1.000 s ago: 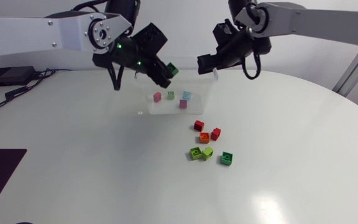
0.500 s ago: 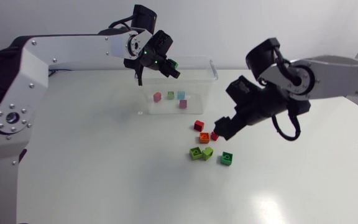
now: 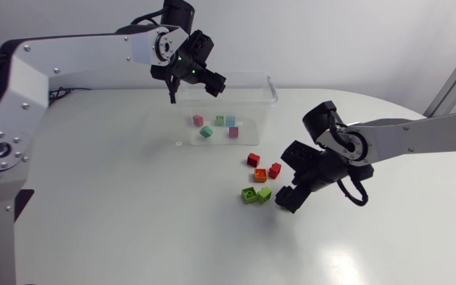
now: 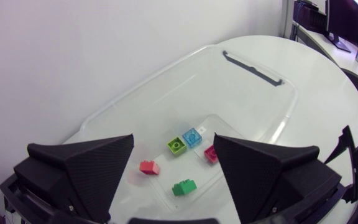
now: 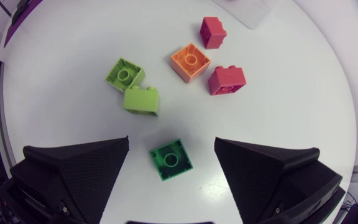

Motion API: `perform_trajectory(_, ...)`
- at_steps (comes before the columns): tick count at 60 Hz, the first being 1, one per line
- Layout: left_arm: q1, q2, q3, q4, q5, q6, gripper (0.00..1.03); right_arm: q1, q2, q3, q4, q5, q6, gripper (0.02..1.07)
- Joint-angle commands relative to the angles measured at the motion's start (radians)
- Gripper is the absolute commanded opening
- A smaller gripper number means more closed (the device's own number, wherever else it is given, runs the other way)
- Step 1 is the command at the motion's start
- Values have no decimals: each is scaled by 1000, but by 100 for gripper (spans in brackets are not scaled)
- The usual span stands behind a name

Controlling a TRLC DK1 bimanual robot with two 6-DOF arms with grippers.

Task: Place the duplo bricks in the container

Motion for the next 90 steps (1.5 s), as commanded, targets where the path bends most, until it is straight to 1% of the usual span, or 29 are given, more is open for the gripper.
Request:
perform_trajectory(1, -41, -135, -95, 0, -4, 0, 99, -12, 31, -36, 20, -3, -40, 97)
perform_trajectory(4, -59, -187, -152, 0, -4, 11, 99, -12, 37, -45, 26, -3, -46, 97)
perform_trajectory(9, -89, -250, -233, -8, -4, 28, 99, -12, 54, -54, 35, -3, -52, 91)
perform_trajectory(13, -112, -286, -291, -33, -4, 51, 98, -12, 65, -65, 46, -3, -60, 81)
perform_trajectory(16, -125, -307, -336, -48, -4, 69, 97, -12, 70, -70, 51, -3, -61, 72)
perform_trajectory(19, -144, -329, -388, -51, -4, 89, 97, -13, 73, -76, 60, -3, -61, 58)
perform_trajectory(25, -175, -350, -469, -69, -4, 126, 97, -12, 71, -83, 63, -2, -60, 32)
perform_trajectory(26, -176, -352, -480, -69, -4, 129, 96, -12, 70, -85, 63, -2, -60, 31)
perform_trajectory(33, -205, -355, -538, -99, -4, 155, 96, -10, 28, -97, 52, 7, -51, 30)
perform_trajectory(36, -222, -352, -563, -102, -4, 167, 94, -10, -3, -97, 40, 13, -41, 30)
perform_trajectory(43, -263, -322, -606, -109, -3, 173, 93, -20, -99, -66, -38, 13, -35, 29)
perform_trajectory(52, -317, -260, -616, -131, -3, 181, 93, -35, -199, 7, -135, 9, -14, 29)
perform_trajectory(67, -356, -146, -518, -232, -3, 179, 93, -38, -268, 131, -245, -33, 20, 29)
perform_trajectory(70, -362, -114, -478, -272, -3, 178, 93, -38, -271, 147, -253, -36, 23, 29)
perform_trajectory(83, -386, -13, -363, -347, -3, 175, 93, -41, -274, 162, -262, -51, 37, 29)
perform_trajectory(90, -391, 49, -285, -407, -3, 166, 93, -61, -280, 184, -284, -68, 37, 29)
